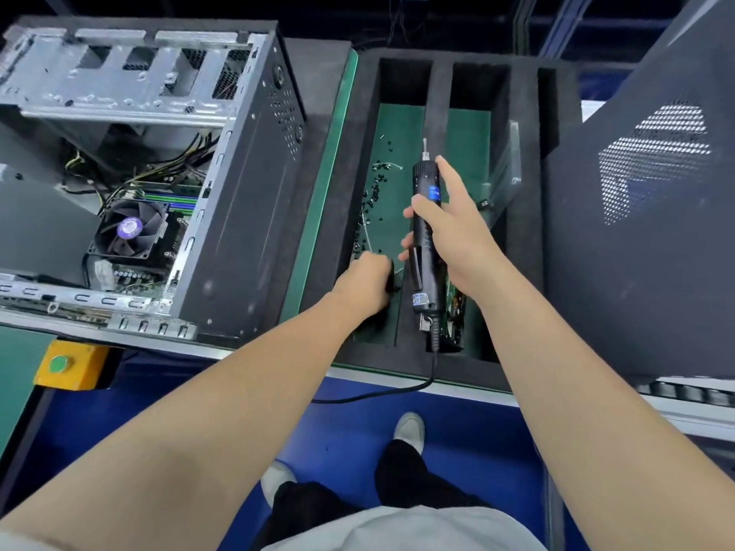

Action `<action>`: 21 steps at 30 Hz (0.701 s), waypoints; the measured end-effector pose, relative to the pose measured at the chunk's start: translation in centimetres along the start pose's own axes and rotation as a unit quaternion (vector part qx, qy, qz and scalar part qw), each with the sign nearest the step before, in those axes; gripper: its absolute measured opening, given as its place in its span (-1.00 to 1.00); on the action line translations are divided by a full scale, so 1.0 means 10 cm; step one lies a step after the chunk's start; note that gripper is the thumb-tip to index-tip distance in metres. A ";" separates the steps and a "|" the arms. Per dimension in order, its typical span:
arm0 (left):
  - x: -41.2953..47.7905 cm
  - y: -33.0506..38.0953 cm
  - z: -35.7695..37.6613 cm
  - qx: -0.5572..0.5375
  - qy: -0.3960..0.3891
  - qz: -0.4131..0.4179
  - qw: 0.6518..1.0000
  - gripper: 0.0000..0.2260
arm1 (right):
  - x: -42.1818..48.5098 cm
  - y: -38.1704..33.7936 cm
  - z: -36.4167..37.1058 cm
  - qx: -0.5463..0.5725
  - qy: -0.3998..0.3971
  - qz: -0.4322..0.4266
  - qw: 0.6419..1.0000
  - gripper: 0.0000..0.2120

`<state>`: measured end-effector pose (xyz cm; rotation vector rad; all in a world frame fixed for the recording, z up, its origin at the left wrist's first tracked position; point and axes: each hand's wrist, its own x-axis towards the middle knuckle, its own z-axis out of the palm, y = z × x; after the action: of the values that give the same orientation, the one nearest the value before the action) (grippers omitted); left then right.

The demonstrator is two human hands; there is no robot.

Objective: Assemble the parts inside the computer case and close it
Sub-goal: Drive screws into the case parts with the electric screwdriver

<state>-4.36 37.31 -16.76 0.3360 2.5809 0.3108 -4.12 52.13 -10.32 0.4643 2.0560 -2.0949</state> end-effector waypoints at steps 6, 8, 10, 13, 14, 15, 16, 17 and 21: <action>0.07 -0.01 0.06 0.011 0.023 0.036 0.999 -0.88 | -0.02 0.00 -0.09 0.017 0.009 -0.004 1.000 -0.32; 0.10 -0.02 0.07 0.024 0.013 0.054 0.998 -0.76 | -0.02 0.00 -0.11 0.016 0.012 -0.002 1.000 -0.32; 0.09 0.00 0.06 0.027 0.010 0.061 0.998 -0.82 | -0.03 -0.01 -0.11 0.025 0.011 0.003 1.000 -0.31; 0.12 -0.02 0.06 0.015 0.020 0.054 0.998 -0.85 | -0.05 -0.01 -0.09 0.043 0.009 0.010 0.999 -0.31; 0.11 -0.02 0.05 0.020 0.017 0.047 0.999 -0.88 | -0.06 -0.01 -0.08 0.047 0.008 0.010 0.999 -0.31; 0.12 -0.03 0.06 0.029 0.014 0.046 0.998 -0.92 | -0.07 -0.01 -0.07 0.051 0.007 0.011 0.999 -0.31; 0.10 -0.02 0.05 0.034 0.014 0.039 0.999 -0.91 | -0.08 -0.02 -0.06 0.054 0.006 0.012 0.998 -0.31; 0.10 -0.02 0.06 0.030 0.023 0.035 0.999 -0.87 | -0.09 -0.02 -0.06 0.055 0.005 0.013 0.998 -0.31; 0.10 -0.03 0.04 -0.123 0.115 -0.012 0.986 -0.91 | -0.13 -0.05 -0.08 0.058 0.004 0.014 0.998 -0.31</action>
<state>-5.06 37.37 -17.60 0.1891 2.7255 0.6894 -3.02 52.78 -9.45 0.5147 1.9276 -2.2078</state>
